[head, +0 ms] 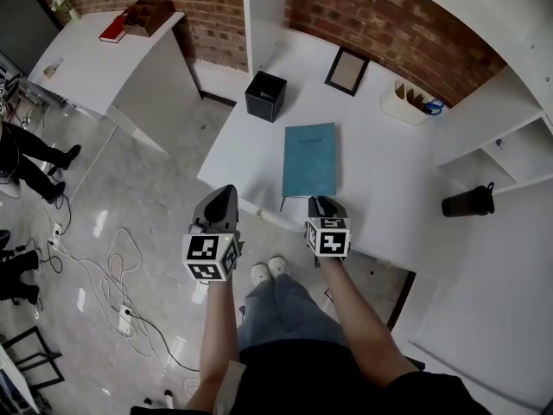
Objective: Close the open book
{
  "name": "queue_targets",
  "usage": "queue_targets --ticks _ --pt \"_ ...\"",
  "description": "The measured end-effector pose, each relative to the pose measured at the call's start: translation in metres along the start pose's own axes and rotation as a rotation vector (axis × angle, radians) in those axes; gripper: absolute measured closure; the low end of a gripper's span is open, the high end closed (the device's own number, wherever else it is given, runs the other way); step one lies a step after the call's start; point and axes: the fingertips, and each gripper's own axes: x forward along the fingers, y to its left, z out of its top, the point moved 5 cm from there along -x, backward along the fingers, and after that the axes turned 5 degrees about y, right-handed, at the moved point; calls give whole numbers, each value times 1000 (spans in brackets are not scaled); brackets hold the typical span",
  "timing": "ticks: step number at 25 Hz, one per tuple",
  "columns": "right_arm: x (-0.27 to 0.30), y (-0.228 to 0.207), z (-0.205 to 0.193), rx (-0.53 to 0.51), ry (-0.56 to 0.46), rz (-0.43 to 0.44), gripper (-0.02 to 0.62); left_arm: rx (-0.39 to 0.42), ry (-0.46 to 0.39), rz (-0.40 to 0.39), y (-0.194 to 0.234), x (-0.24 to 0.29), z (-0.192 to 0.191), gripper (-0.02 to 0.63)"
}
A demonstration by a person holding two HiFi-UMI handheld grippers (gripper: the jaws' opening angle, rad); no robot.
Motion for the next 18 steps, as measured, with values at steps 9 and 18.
queue_targets --ticks 9,18 --pt "-30 -2 15 33 -123 17 531 11 -2 -44 -7 14 8 597" --pt "-95 -46 59 67 -366 -88 537 79 -92 -110 -29 30 59 597"
